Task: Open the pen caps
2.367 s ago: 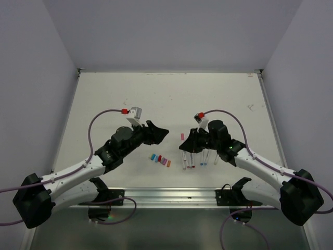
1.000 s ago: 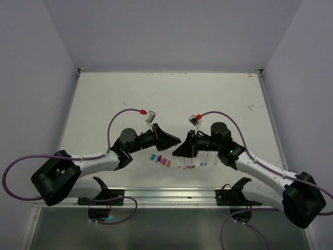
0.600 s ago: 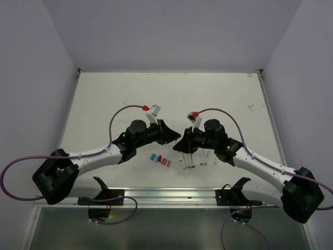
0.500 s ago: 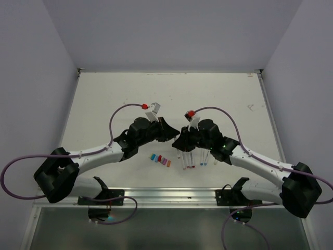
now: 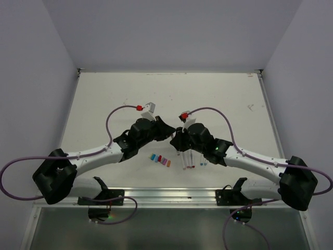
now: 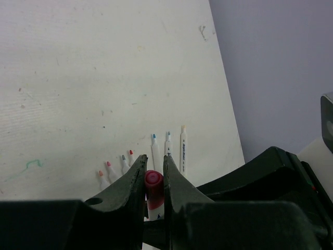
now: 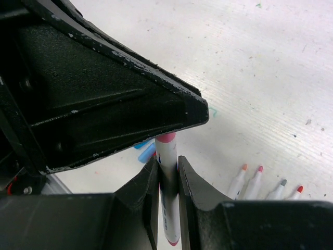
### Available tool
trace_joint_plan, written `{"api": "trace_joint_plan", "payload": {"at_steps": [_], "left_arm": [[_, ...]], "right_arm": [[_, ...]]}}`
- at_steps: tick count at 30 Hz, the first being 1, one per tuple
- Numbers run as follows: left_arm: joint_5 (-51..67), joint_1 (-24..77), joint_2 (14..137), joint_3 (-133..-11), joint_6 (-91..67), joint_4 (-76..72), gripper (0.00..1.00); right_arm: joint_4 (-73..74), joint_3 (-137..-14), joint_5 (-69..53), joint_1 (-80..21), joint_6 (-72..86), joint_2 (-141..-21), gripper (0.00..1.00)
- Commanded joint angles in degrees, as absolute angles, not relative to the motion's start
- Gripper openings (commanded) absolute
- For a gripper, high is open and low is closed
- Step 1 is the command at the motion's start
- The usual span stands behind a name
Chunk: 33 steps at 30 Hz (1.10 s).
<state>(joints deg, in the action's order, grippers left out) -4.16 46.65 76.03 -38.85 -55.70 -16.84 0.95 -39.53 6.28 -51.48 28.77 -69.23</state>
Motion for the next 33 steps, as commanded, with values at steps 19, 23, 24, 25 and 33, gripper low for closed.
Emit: {"api": "trace_joint_plan", "payload": {"at_steps": [19, 23, 24, 25, 33], "left_arm": [[36.46, 34.29, 64.42, -26.37, -60.08, -74.93, 0.0], [33.59, 31.21, 63.03, -29.08, -60.14, -60.24, 0.0], [31.14, 30.94, 61.8, -30.74, -56.99, -51.16, 0.0], [22.67, 30.94, 59.26, -35.11, -53.3, -42.02, 0.0], [-2.43, 32.34, 56.69, -39.99, -45.79, -15.64, 0.0]], "right_arm": [[-39.88, -24.35, -51.41, -41.04, 51.58, -69.61, 0.0], [-27.17, -26.53, -47.13, -40.96, 43.66, -68.21, 0.0], [-19.5, -28.11, -39.54, -41.48, 39.24, -67.42, 0.0], [-8.37, -31.0, -36.33, -41.75, 35.89, -66.02, 0.0], [9.23, -34.98, -18.2, -42.71, 26.81, -64.16, 0.0]]}}
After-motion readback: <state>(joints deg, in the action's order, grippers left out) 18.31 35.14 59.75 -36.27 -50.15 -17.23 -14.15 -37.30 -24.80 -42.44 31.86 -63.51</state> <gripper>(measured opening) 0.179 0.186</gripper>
